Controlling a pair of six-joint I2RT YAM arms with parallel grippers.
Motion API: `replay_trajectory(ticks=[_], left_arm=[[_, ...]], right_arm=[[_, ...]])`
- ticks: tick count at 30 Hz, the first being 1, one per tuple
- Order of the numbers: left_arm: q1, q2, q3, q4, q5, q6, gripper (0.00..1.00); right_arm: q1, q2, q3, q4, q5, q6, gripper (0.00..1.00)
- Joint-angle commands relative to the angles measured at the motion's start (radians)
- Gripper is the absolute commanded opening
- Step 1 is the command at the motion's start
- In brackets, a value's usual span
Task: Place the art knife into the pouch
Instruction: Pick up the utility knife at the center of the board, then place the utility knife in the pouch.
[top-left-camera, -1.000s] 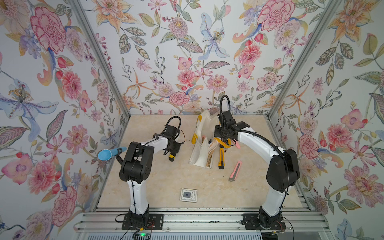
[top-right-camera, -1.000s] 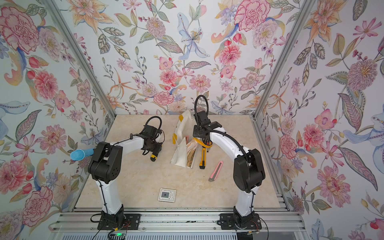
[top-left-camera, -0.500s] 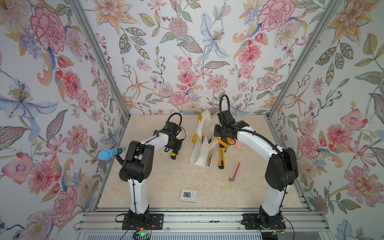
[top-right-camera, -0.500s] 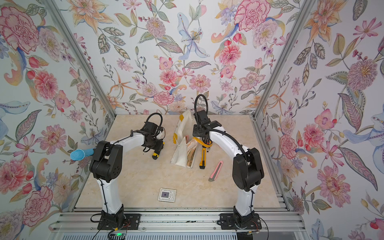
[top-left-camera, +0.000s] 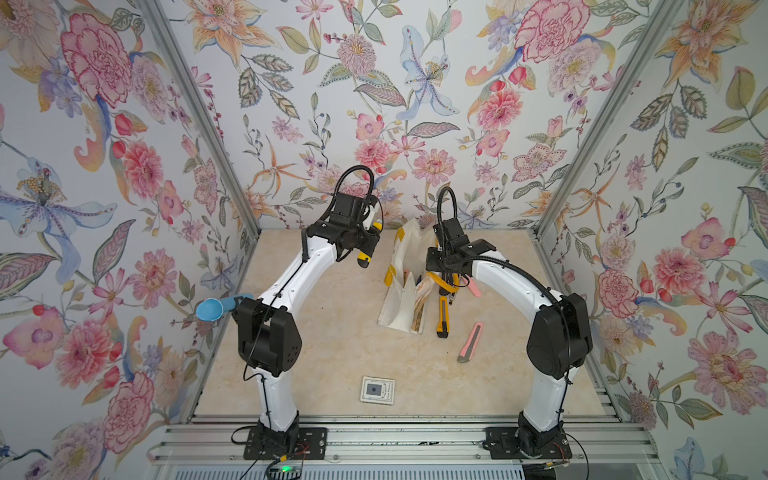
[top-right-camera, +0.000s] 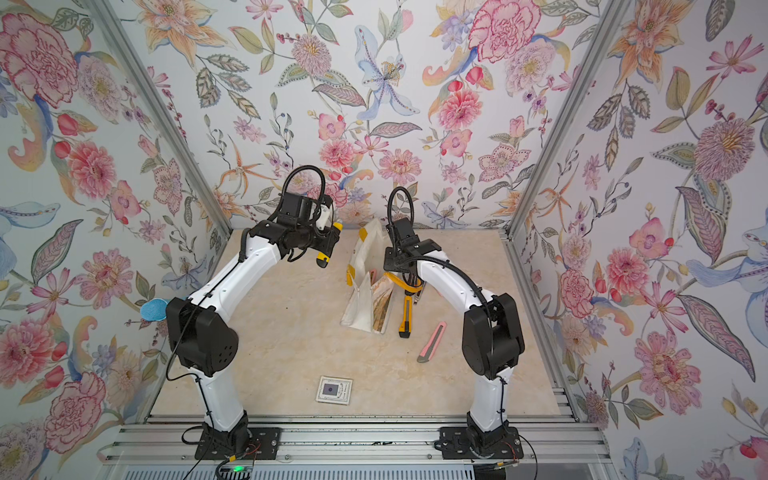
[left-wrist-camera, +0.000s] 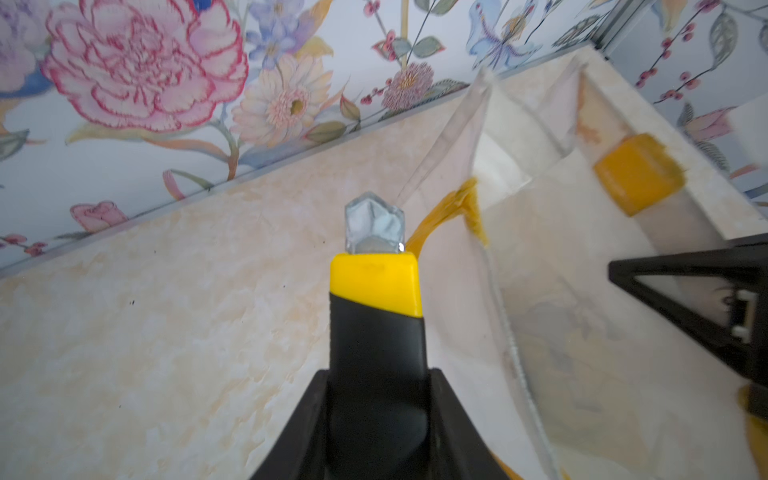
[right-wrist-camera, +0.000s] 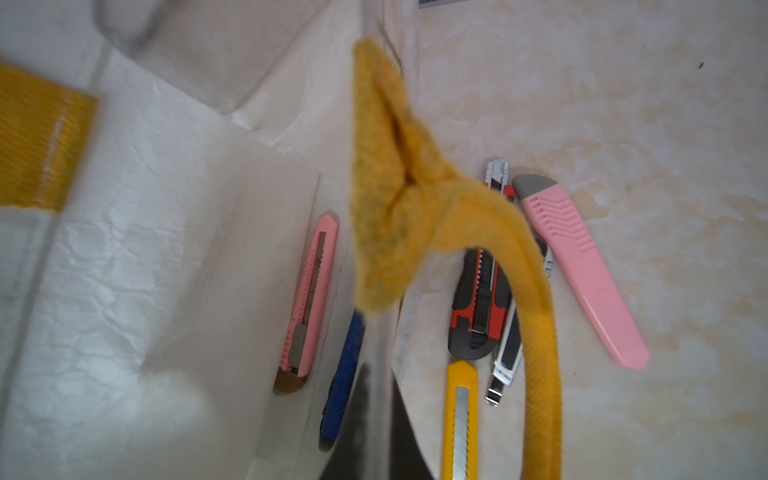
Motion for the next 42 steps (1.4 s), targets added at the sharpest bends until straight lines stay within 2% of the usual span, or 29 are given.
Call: replay_trajectory(ticks=[1,7,15,34,42], left_arm=[[-0.023,-0.025,0.101,-0.064,0.047,0.014,0.19],[-0.078,-0.01,0.195,-0.017,0.147,-0.024,0.19],[-0.161,0.102,0.329,-0.075,0.171,-0.023,0.2],[-0.196,0.271,0.24,-0.093,0.148,-0.023,0.2],[-0.197,0.317,0.245,-0.111,0.135,-0.016,0.26]], right_arm=[[0.0,0.021,0.017,-0.002,-0.004,-0.009,0.0],[0.002,0.013,0.011,-0.002,-0.003,-0.008,0.0],[0.003,-0.001,-0.008,-0.002,0.002,-0.01,0.0],[-0.016,-0.078,-0.101,0.04,-0.008,0.034,0.0],[-0.019,-0.092,-0.12,0.044,0.009,0.038,0.0]])
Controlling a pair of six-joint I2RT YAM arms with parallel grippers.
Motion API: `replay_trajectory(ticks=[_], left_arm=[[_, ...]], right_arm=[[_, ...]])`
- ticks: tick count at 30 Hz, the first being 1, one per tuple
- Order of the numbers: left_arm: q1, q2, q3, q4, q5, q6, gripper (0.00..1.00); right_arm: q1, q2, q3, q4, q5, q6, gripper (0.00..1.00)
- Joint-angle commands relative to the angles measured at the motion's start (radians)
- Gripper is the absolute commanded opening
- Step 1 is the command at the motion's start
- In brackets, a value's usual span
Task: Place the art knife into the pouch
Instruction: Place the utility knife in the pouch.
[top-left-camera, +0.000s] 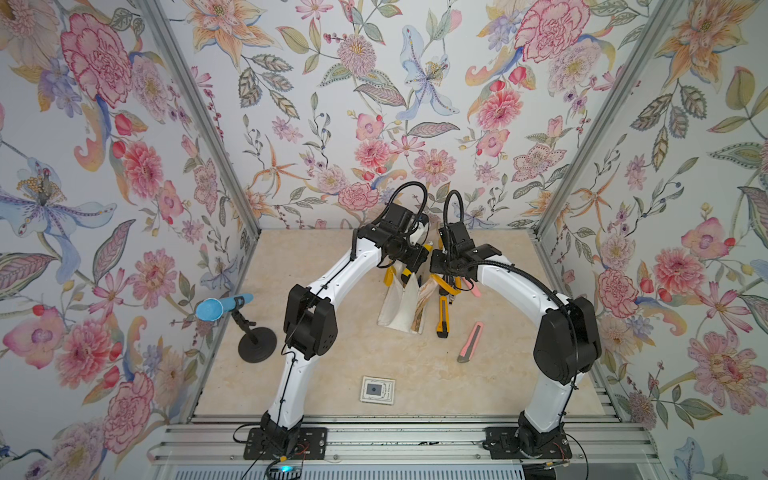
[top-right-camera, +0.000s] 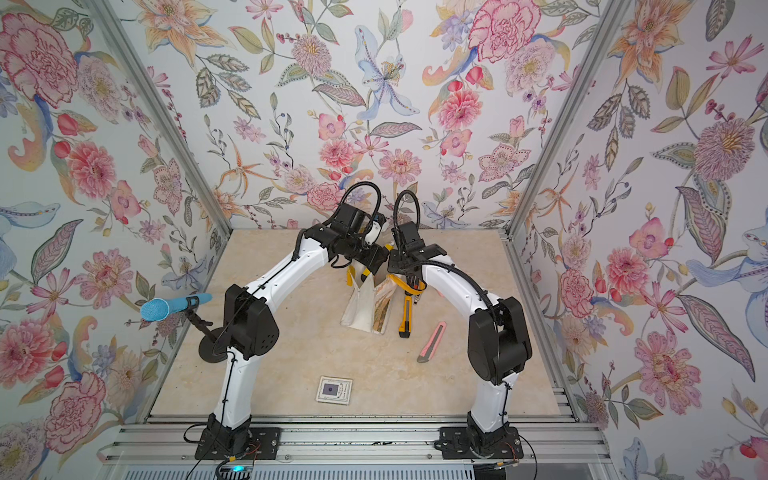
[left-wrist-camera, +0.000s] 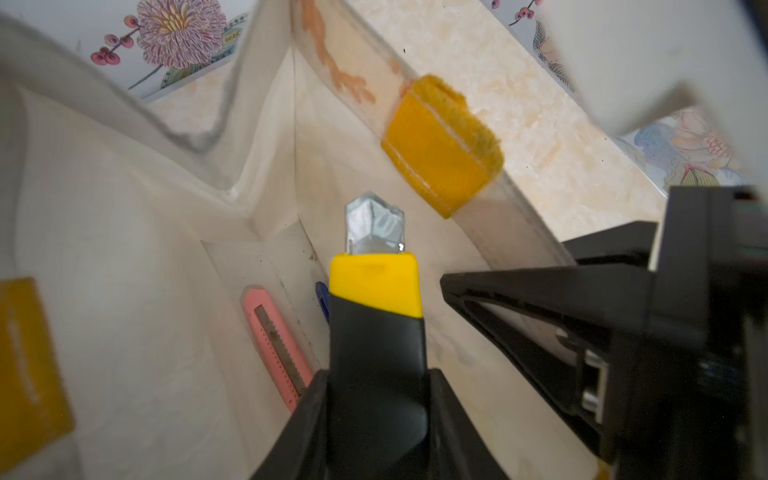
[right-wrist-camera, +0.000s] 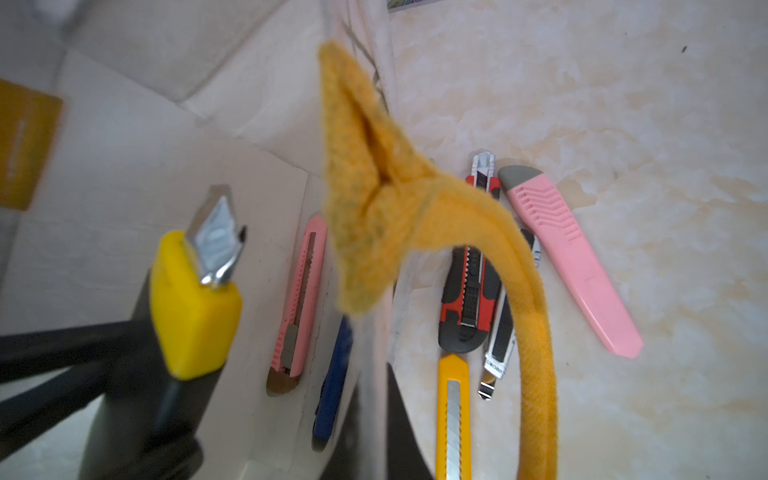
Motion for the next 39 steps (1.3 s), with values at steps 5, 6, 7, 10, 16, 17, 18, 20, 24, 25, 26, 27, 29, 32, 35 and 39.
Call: replay_trajectory(ticks=[5,6,7,10,16,17,18,20,24,25,26,27,29,32,35,39], left_arm=[[-0.007,0.018,-0.001,-0.025,-0.038,0.015,0.29],[-0.007,0.02,-0.003,-0.027,-0.04,0.016,0.29],[-0.006,0.02,-0.003,-0.03,-0.043,0.017,0.3],[-0.007,0.029,-0.003,-0.039,-0.049,0.02,0.34],[-0.009,0.025,-0.004,-0.046,-0.066,0.03,0.47],[-0.009,0.024,-0.004,-0.044,-0.067,0.03,0.49],[-0.009,0.022,-0.003,-0.044,-0.07,0.029,0.51],[-0.009,0.021,-0.001,-0.044,-0.07,0.028,0.56],[-0.01,0.01,0.017,-0.036,-0.077,0.027,0.64],[-0.008,0.008,0.036,-0.035,-0.084,0.028,0.65],[-0.008,0.005,0.057,-0.037,-0.086,0.031,0.66],[-0.007,0.002,0.091,-0.04,-0.085,0.034,0.67],[0.001,-0.007,0.158,-0.041,-0.079,0.031,0.69],[0.021,-0.039,0.206,-0.015,-0.05,0.02,0.72],[0.041,-0.071,0.195,-0.005,-0.078,0.025,0.73],[0.057,-0.083,0.167,-0.057,-0.193,0.064,0.74]], right_arm=[[-0.006,-0.029,-0.021,-0.013,0.013,0.014,0.0],[-0.008,-0.026,-0.019,-0.012,0.011,0.014,0.0],[-0.008,-0.025,-0.017,-0.013,0.01,0.014,0.0],[-0.009,-0.019,-0.01,-0.013,0.007,0.011,0.0],[-0.012,-0.008,0.001,-0.013,0.0,0.006,0.0],[-0.013,-0.007,0.002,-0.013,-0.002,0.006,0.0],[-0.013,-0.004,0.005,-0.013,-0.004,0.006,0.0],[-0.013,0.001,0.009,-0.013,-0.007,0.004,0.0],[-0.012,0.007,0.013,-0.013,-0.008,-0.004,0.0],[-0.01,0.008,0.013,-0.013,-0.006,-0.007,0.0],[-0.011,0.01,0.013,-0.013,-0.004,-0.009,0.0],[-0.01,0.01,0.012,-0.013,-0.004,-0.009,0.0],[-0.009,0.012,0.011,-0.013,-0.003,-0.01,0.0],[-0.008,0.011,0.014,-0.013,0.0,-0.01,0.0],[-0.009,0.012,0.014,-0.013,-0.001,-0.012,0.0],[-0.008,0.012,0.013,-0.013,-0.003,-0.013,0.0]])
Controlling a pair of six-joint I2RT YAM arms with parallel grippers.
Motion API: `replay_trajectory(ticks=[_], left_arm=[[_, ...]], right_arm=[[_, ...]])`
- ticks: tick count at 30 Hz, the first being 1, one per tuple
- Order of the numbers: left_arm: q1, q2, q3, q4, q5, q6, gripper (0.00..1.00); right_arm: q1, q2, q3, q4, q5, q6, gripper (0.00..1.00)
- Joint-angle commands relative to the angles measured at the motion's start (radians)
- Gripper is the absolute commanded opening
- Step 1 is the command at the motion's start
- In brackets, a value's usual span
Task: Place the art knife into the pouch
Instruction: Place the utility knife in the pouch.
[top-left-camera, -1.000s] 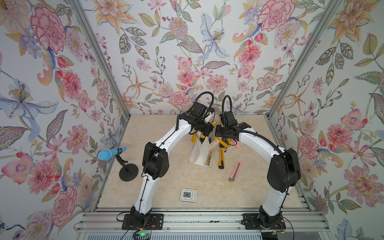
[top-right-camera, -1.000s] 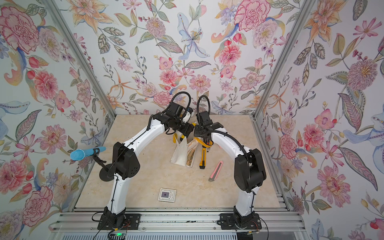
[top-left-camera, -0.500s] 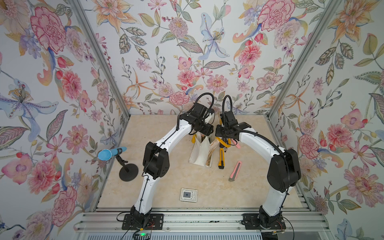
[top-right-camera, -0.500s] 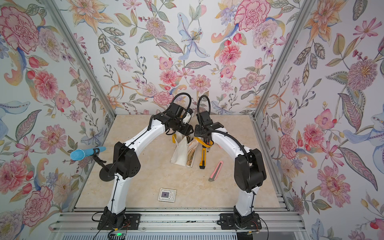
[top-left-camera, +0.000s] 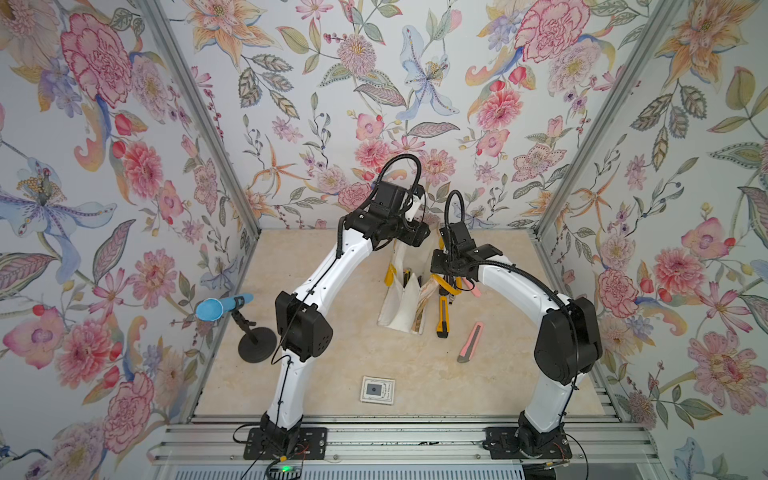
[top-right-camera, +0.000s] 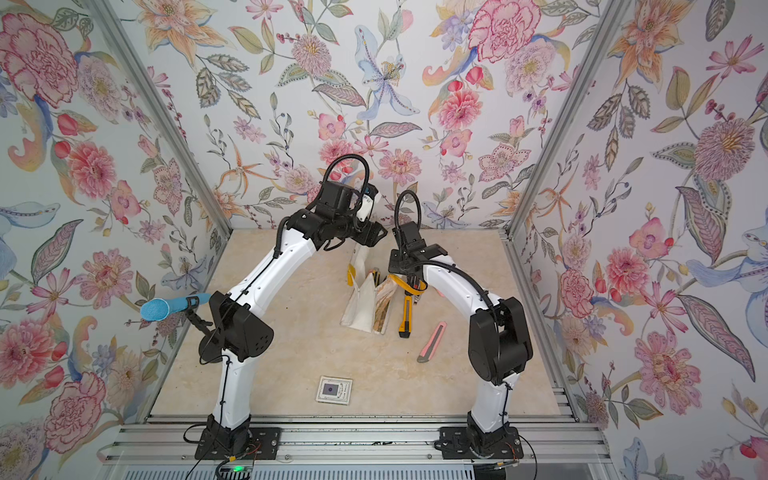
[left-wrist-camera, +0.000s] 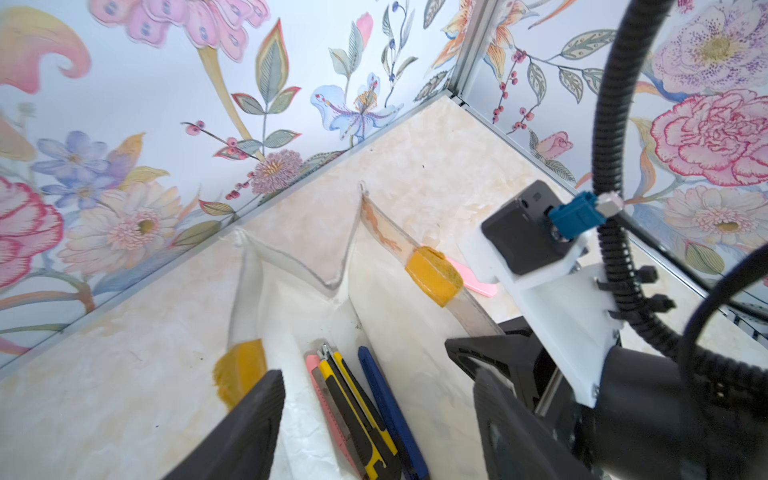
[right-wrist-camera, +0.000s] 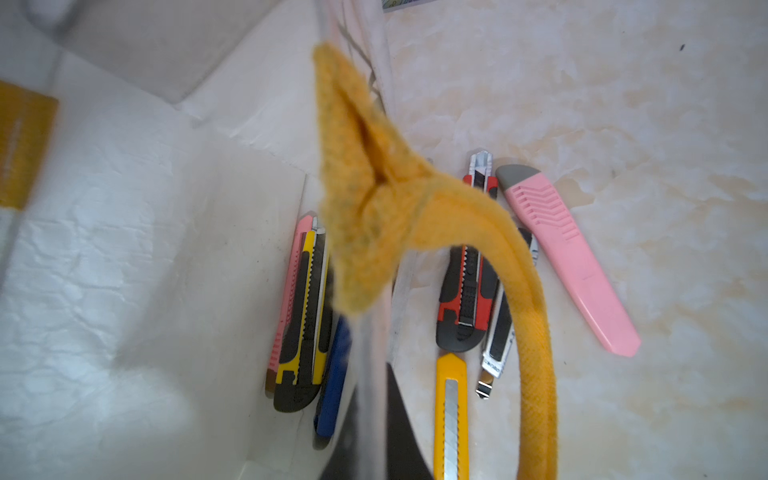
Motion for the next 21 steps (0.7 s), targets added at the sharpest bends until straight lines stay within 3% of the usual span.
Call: replay_trajectory(ticks=[1,8,21], left_arm=[[0.02,-0.018,-0.018,-0.071,-0.129,0.049,0.74],[0.02,-0.031,-0.127,-0.122,-0.284,0.075,0.73],[0.025,0.038,-0.187,-0.098,-0.061,-0.004,0.74]], right_arm=[[-0.003,0.014,0.018,-0.014,0.002,-0.013,0.0],[-0.005,0.018,0.02,-0.013,-0.004,-0.019,0.0],[-0.01,0.028,0.025,-0.012,-0.016,-0.026,0.0]])
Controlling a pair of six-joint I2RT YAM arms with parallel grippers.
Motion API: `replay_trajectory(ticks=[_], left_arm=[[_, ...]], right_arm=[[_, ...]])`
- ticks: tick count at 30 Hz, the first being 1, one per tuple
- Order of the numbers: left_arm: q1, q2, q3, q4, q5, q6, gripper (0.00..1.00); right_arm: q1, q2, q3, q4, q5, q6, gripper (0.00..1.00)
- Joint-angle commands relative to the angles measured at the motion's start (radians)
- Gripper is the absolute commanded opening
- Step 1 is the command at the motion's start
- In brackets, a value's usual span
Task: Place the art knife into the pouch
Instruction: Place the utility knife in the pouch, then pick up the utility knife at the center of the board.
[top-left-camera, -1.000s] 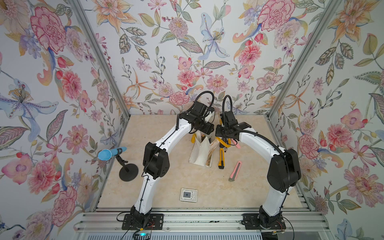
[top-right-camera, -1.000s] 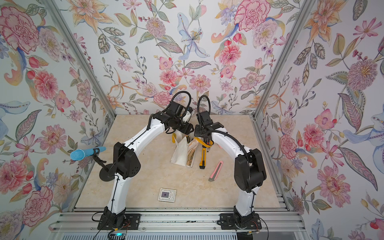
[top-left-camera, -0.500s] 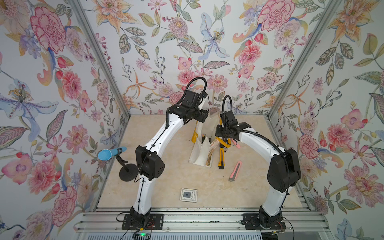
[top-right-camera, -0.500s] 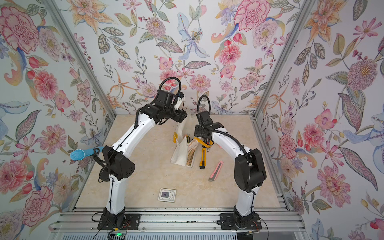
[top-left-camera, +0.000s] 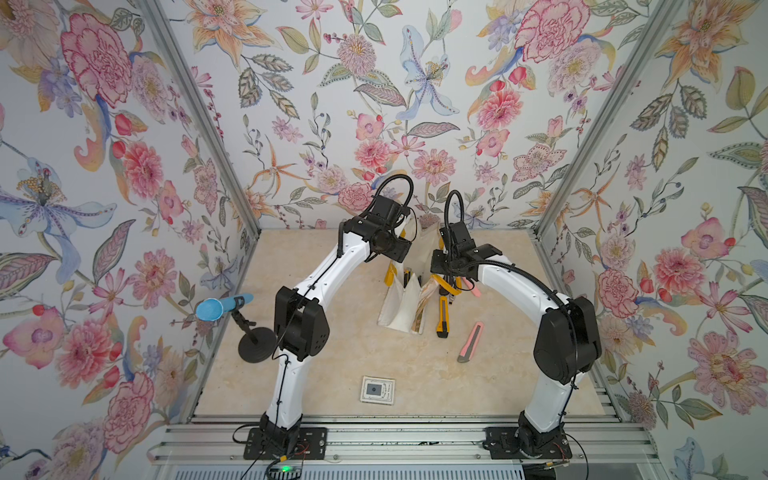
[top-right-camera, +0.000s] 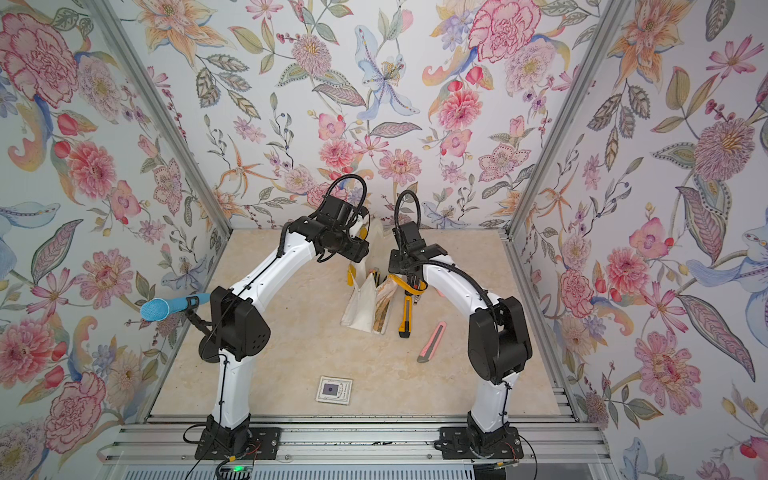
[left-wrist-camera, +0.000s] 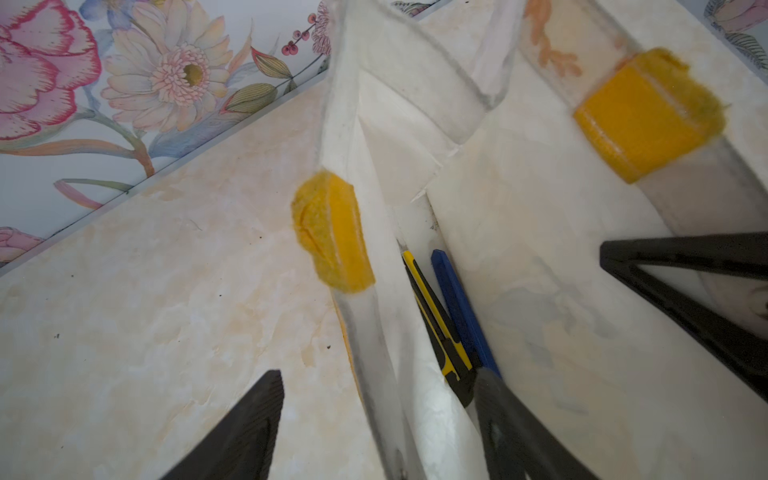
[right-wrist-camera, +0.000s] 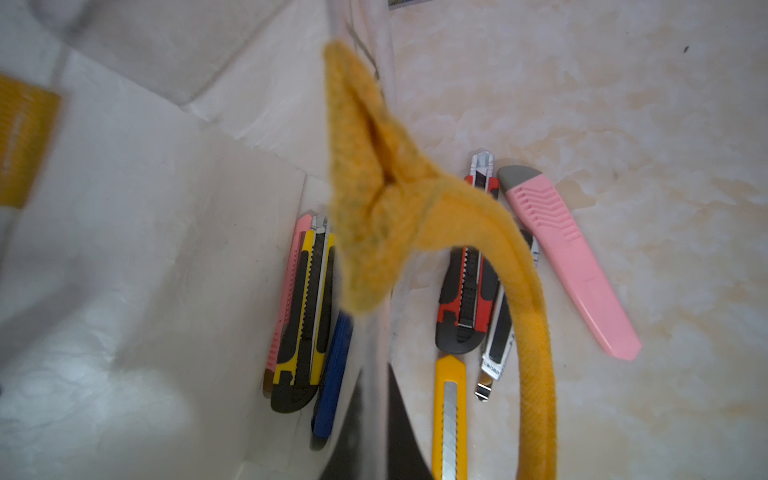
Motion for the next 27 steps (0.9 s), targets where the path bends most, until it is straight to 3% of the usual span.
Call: replay_trajectory(ticks=[1,7,10,12,17,27], left_arm=[[0.006,0.043,-0.014,-0.005,0.061,-0.03,0.73],[0.006,0.079,-0.004,-0.043,0.032,-0.024,0.73],[0.007,0.091,-0.003,-0.044,0.032,-0.025,0.67],[0.007,0.097,0.004,-0.044,0.038,-0.024,0.52],[0.008,0.094,0.03,-0.055,0.006,-0.015,0.03],[0.025,-0.02,0.024,-0.134,-0.393,0.055,0.0]], right_arm=[[-0.005,0.021,0.021,-0.014,-0.008,-0.014,0.0],[-0.005,0.028,0.03,-0.014,-0.013,-0.018,0.0],[-0.007,0.033,0.035,-0.014,-0.014,-0.018,0.0],[-0.009,0.035,0.039,-0.014,-0.016,-0.02,0.0],[-0.014,0.035,0.051,-0.014,-0.016,-0.02,0.0],[-0.033,0.011,0.042,-0.014,0.024,-0.041,0.0]])
